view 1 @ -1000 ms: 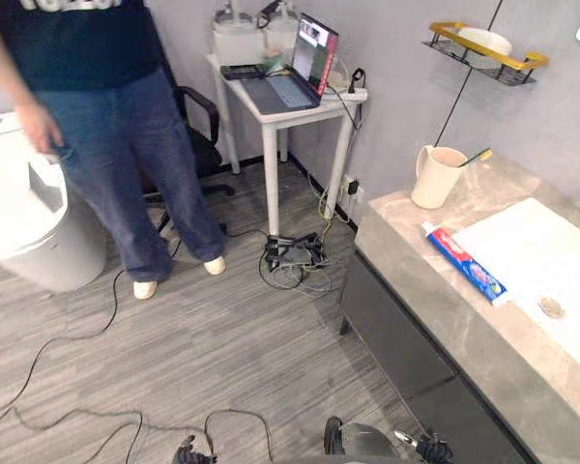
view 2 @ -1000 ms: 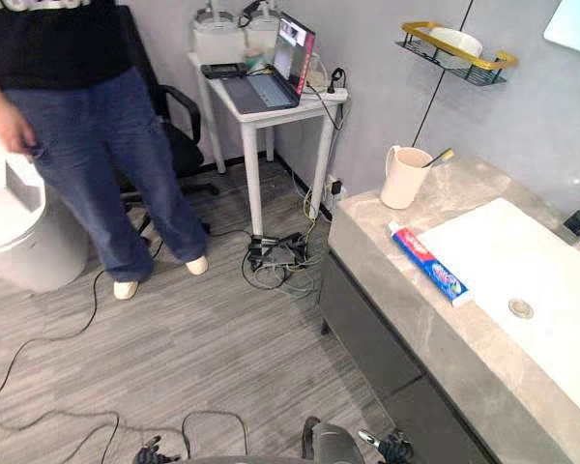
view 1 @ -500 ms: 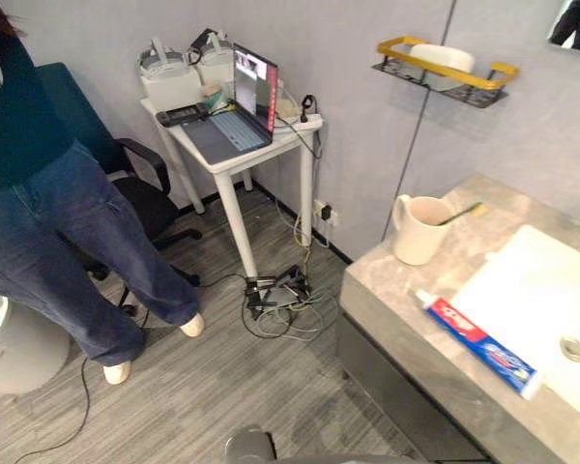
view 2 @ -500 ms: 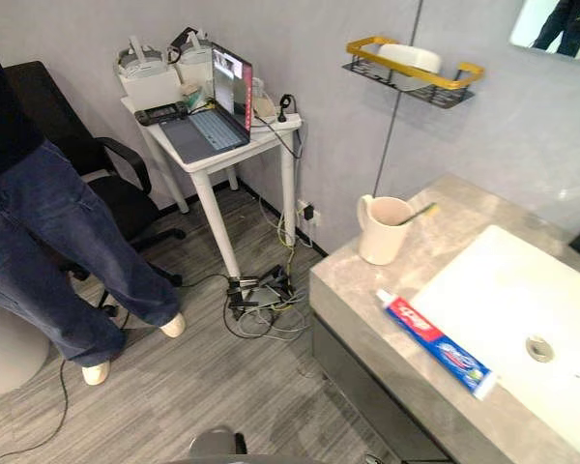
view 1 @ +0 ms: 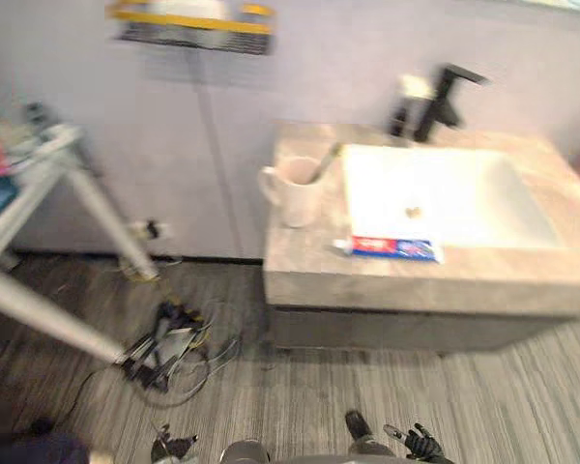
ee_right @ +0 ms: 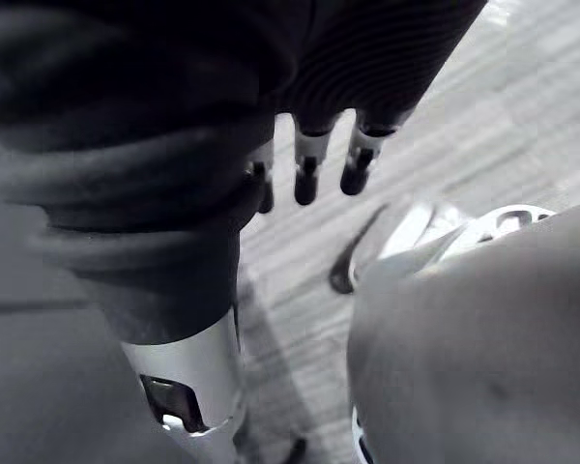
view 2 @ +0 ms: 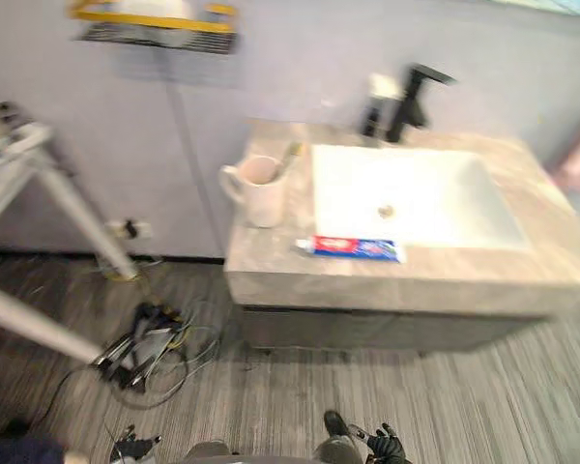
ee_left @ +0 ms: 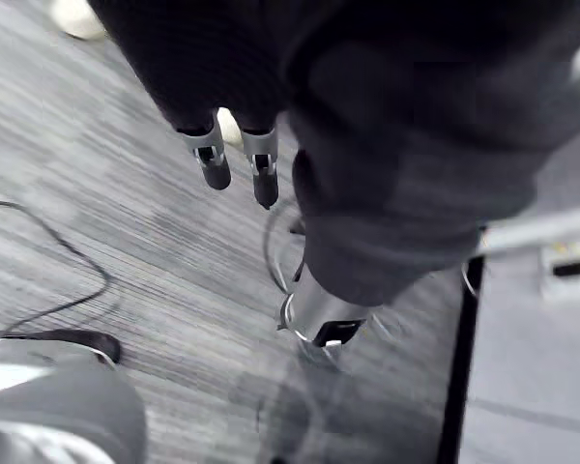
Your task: Organize washtable
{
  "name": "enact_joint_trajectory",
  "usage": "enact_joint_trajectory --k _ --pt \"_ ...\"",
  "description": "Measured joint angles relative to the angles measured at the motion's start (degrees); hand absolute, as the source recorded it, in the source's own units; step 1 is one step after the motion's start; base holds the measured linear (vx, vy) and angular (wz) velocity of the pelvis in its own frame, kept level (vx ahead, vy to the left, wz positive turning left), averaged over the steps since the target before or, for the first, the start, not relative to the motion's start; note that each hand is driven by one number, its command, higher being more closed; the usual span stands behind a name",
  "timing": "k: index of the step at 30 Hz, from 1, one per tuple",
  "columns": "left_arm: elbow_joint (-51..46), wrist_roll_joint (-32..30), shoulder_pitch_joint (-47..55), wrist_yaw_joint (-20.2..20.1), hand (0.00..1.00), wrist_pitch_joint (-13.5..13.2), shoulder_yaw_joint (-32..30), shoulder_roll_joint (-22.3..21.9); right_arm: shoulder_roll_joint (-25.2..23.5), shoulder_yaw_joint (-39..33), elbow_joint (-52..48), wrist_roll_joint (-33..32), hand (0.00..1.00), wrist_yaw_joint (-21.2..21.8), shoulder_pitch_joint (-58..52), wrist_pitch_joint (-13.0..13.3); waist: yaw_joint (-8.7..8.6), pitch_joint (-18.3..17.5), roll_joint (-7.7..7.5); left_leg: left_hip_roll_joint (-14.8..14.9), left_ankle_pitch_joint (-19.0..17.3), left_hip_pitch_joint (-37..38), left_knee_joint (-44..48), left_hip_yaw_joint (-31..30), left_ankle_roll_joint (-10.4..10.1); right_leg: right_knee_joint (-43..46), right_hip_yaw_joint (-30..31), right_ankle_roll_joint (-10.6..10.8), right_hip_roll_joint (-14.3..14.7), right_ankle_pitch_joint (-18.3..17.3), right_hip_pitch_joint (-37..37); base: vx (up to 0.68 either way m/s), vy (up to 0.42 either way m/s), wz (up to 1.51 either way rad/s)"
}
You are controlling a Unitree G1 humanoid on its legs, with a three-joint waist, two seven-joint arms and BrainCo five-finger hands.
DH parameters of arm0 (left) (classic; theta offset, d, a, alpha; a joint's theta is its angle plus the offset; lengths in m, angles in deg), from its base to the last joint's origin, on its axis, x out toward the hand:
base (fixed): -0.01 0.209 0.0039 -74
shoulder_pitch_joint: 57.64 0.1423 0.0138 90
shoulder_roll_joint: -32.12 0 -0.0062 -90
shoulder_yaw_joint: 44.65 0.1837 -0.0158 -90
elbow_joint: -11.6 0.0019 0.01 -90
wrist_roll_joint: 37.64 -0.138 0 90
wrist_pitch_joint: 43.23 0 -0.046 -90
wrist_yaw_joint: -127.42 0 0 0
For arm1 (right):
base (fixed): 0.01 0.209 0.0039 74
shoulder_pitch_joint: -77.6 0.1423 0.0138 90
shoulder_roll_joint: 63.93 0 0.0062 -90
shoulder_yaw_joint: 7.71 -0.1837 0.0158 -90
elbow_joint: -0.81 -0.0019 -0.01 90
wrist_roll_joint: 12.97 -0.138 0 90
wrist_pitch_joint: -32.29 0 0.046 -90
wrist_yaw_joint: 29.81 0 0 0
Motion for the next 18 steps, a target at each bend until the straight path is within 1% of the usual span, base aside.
enact_joint_trajectory --k 1,2,3,4,5,6,7,8,9,11,13,15,17,18 --pt "-0.05 0.44 -0.55 0.03 0.0 -0.13 0.1 -0.04 0.05 -0.76 0.05 0.01 0.0 0.0 0.1 -0.07 -0.07 0.02 0.24 0.34 0.0 0.01 -0.23 1.24 0.02 -1.12 -1.98 -0.5 0.03 1.51 -0.39 0.0 0.039 -1.28" --pt "-0.05 1.49 -1.57 0.05 0.0 -0.53 0.37 -0.83 0.07 -2.08 0.18 0.05 0.0 0.02 0.3 -0.24 -0.05 -0.03 0.69 1.61 0.45 0.12 -0.94 4.16 0.52 -2.49 -8.62 -2.68 -0.11 2.92 -1.06 0.01 0.021 -0.79" --pt "-0.15 1.94 -1.87 0.07 0.0 -0.54 0.38 -1.02 0.16 -2.36 0.12 0.16 0.0 -0.05 0.43 -0.35 -0.06 -0.05 0.72 1.99 0.63 0.64 -1.37 5.46 0.54 -1.18 -12.85 -3.67 -0.39 2.21 -1.67 0.08 0.002 -0.9" --pt "0.11 2.65 -1.92 0.1 0.0 -0.35 0.39 -1.14 0.78 -2.98 0.27 0.57 0.0 -0.05 0.48 -0.62 0.35 -0.04 1.04 2.02 1.15 2.07 -2.7 7.12 0.07 0.23 -20.48 -5.24 -0.77 1.14 -2.0 0.12 -0.019 -0.68" --pt "0.72 3.26 -1.61 0.11 0.0 -0.33 0.4 -1.71 1.3 -3.64 0.41 0.85 0.0 -0.06 0.1 -1.17 0.28 -0.11 1.73 1.78 1.36 3.11 -3.46 7.55 -0.25 -1.02 -24.0 -4.54 -1.28 1.85 -1.06 0.12 -0.016 -0.53" --pt "1.14 3.32 -1.57 0.11 0.0 -0.31 0.41 -1.91 1.51 -4.2 0.42 0.89 0.0 -0.05 -0.15 -1.34 0.12 -0.05 2.17 1.61 1.54 3.61 -3.9 7.35 -0.52 -1.77 -24.23 -3.74 -1.21 2.33 -0.32 0.14 -0.06 -0.2" --pt "1.89 3.79 -1.43 0.09 0.0 -0.34 0.67 -2.1 2.68 -4.91 1.15 1.03 0.0 -0.09 -0.89 -1.62 0.21 -0.56 2.4 0.0 3.4 5.58 -7.56 5.58 -0.98 -4.29 -23.86 -2.82 -1.25 2.93 1.52 0.13 -0.069 -0.02" --pt "2.1 3.82 -1.32 0.13 0.0 -0.34 0.94 -1.98 3.11 -4.91 1.73 1.04 0.0 -0.07 -1.06 -1.7 0.22 -0.72 2.68 -0.51 4.11 6.28 -8.95 5.5 -1.2 -5.05 -23.85 -2.48 -1.39 3.16 1.87 0.16 -0.085 0.0" --pt "2.32 3.82 -1.29 0.13 0.0 -0.36 1.27 -1.86 3.6 -4.8 2.27 1.06 0.0 -0.07 -1.2 -1.74 0.26 -0.9 3.05 -1.01 4.69 6.83 -10.41 5.48 -1.38 -5.84 -23.91 -2.29 -1.42 3.44 2.23 0.11 -0.051 0.01" --pt "2.52 4.37 -0.86 0.18 0.0 -0.43 2.31 -1.79 5.02 -4.16 3.85 1.1 0.0 -0.17 -1.57 -2.0 0.28 -1.5 3.94 -2.07 6.99 8.56 -14.78 4.96 -2.14 -9.63 -24.18 -2.63 -1.41 4.9 4.13 0.12 -0.07 0.04" --pt "2.57 4.49 -0.65 0.21 0.0 -0.45 3.12 -1.74 5.65 -3.03 4.92 1.28 0.0 -0.17 -1.62 -2.03 0.25 -1.42 3.94 -2.13 7.77 9.9 -16.46 3.38 -2.59 -11.75 -24.6 -3.03 -1.08 5.66 5.96 0.08 -0.093 0.02" --pt "3.58 5.52 -0.61 0.23 0.0 -0.61 6.08 -1.59 5.98 -1.27 5.21 2.21 0.0 -0.44 -1.76 -1.93 0.22 -1.51 3.85 -1.98 8.3 11.61 -18.15 2.47 -2.9 -14.36 -24.62 -3.39 -0.58 6.6 8.58 0.02 -0.073 -0.06" --pt "3.65 5.56 -0.68 0.05 0.0 -0.62 9.28 -1.9 6.03 -0.32 5.1 3.2 0.0 -0.71 -1.67 -1.64 0.2 -1.56 3.52 -2.06 8.32 12.53 -19.22 1.85 -2.92 -14.39 -24.52 -3.39 -0.28 6.6 8.99 -0.03 -0.042 -0.04" --pt "3.65 5.56 -0.73 0.04 0.0 -0.62 9.7 -1.88 6.06 -0.31 5.11 3.2 0.0 -0.97 -1.67 -1.62 0.1 -1.48 3.38 -2.14 8.32 12.81 -19.34 1.48 -2.92 -14.45 -24.6 -3.39 -0.31 6.6 9.28 -0.05 -0.021 0.06"
